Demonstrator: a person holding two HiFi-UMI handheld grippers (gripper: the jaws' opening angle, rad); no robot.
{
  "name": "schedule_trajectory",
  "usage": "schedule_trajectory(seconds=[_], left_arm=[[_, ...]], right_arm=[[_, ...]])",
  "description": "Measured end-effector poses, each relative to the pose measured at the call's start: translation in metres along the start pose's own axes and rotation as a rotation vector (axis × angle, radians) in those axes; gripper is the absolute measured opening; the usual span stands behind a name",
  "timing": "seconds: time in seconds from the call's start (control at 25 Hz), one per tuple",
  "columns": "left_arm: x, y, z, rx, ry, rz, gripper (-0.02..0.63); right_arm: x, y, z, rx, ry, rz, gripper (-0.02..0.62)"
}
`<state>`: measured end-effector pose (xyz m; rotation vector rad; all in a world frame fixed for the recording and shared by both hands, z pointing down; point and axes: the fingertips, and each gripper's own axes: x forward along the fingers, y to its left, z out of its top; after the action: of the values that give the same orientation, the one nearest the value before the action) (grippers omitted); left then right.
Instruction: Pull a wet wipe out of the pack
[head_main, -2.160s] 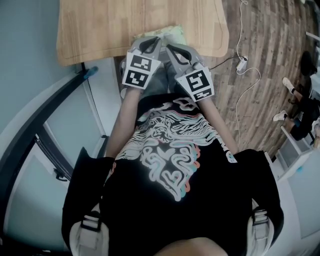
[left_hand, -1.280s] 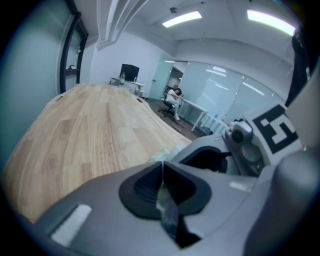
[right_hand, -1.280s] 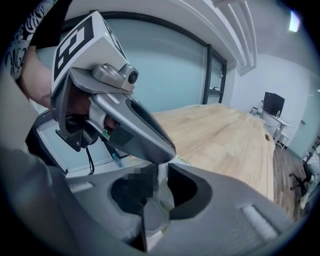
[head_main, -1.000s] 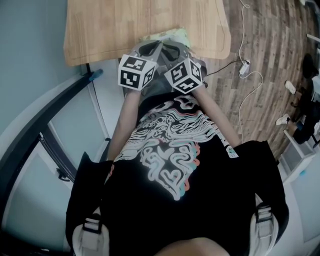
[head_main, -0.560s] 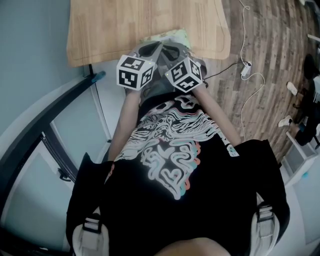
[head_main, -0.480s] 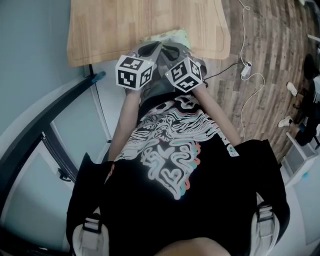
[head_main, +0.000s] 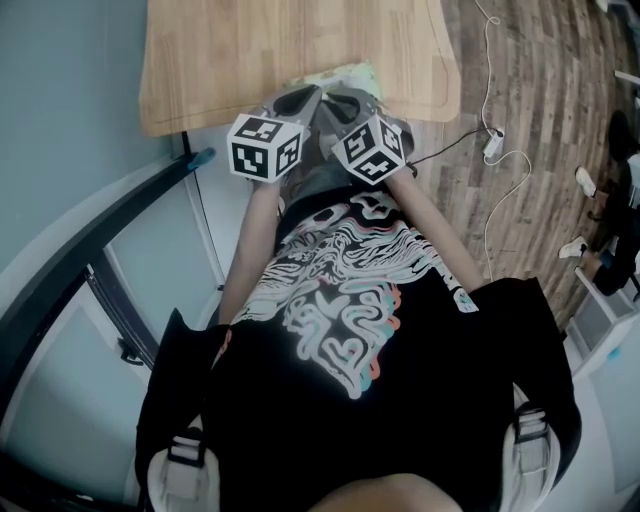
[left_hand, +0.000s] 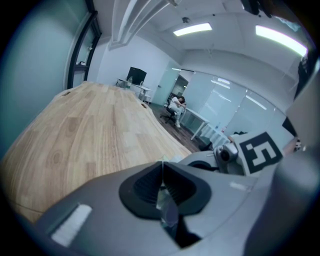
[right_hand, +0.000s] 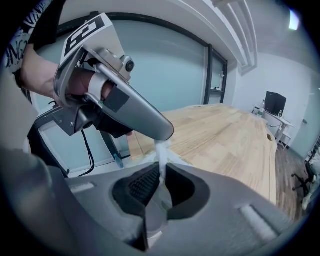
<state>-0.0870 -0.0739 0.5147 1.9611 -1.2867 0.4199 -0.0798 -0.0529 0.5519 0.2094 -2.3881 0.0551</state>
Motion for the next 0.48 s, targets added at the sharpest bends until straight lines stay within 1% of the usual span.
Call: schedule_trajectory(seconds=[0.48], left_arm=[[-0.0079,0.0082,0.0049,-0.01,-0.024,0.025,-0.003]], right_arm=[[0.0036,0.0005,-0.0045,0.009,0.013,0.019,0.031]])
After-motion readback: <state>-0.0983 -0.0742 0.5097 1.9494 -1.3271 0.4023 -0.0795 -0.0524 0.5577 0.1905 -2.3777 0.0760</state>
